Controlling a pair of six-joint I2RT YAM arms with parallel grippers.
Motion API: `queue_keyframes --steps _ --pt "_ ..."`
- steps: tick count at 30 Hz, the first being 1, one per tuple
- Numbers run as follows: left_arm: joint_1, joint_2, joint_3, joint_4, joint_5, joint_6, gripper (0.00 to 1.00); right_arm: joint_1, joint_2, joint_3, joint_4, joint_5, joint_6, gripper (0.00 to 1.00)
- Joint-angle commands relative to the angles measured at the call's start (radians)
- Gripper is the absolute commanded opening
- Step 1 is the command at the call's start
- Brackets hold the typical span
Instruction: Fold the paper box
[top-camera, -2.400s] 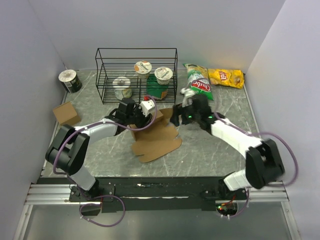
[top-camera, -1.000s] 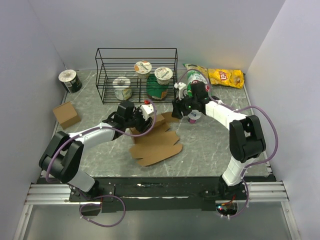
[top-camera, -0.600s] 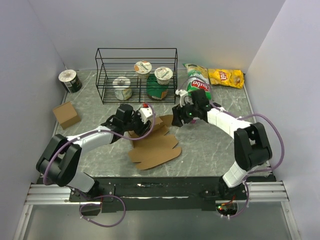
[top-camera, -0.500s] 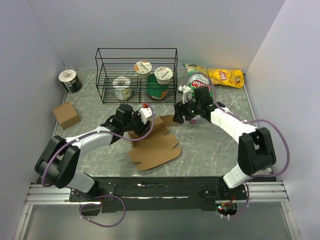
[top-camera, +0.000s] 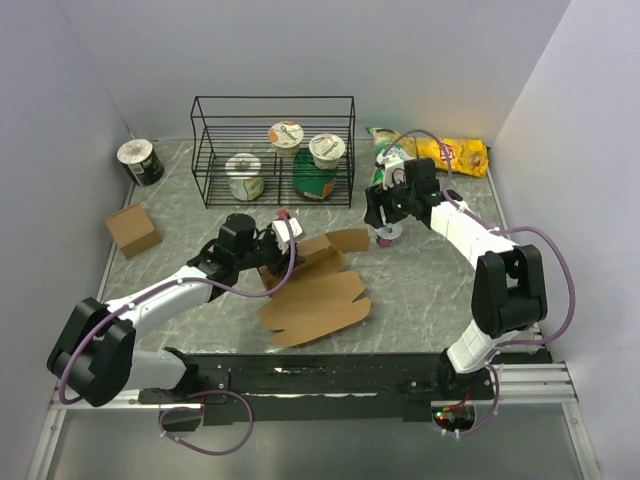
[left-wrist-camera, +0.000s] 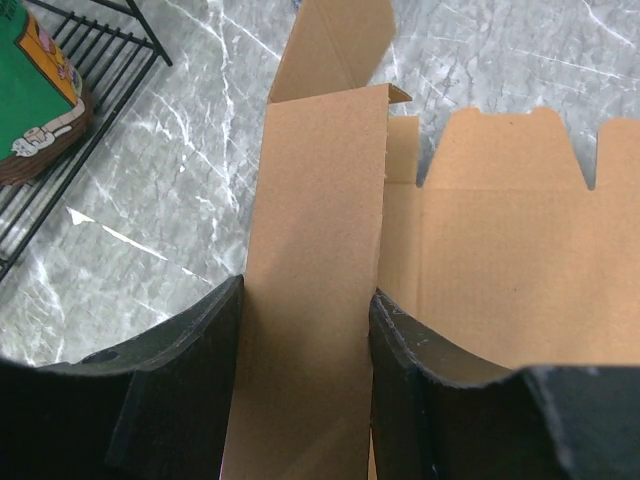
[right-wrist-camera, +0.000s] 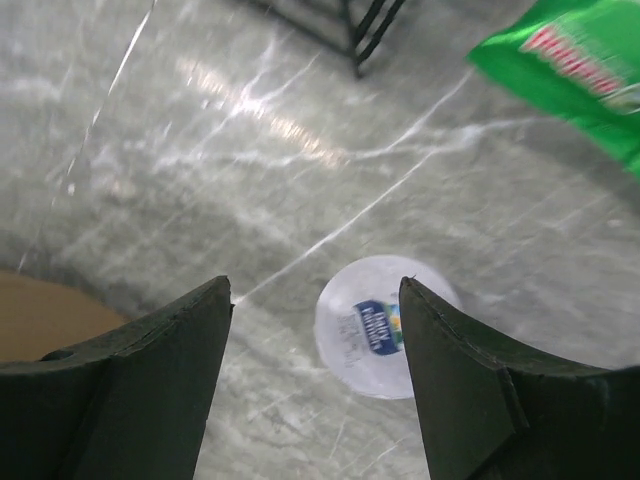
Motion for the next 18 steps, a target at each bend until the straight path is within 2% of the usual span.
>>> queue_keyframes --steps 1,9,18 --pt "-0.004 -0.011 0.004 0.038 0.020 -0.018 0.44 0.024 -0.040 -0.049 0.013 -0.149 -0.064 0.75" --pt "-0.004 0.018 0.012 0.035 -0.012 -0.016 0.44 0.050 -0.145 -0.163 0.034 -0.349 -0.055 0.74" --pt "-0.004 0.041 0.018 0.031 -0.020 -0.019 0.43 0.136 -0.143 -0.209 0.065 -0.383 -0.049 0.74"
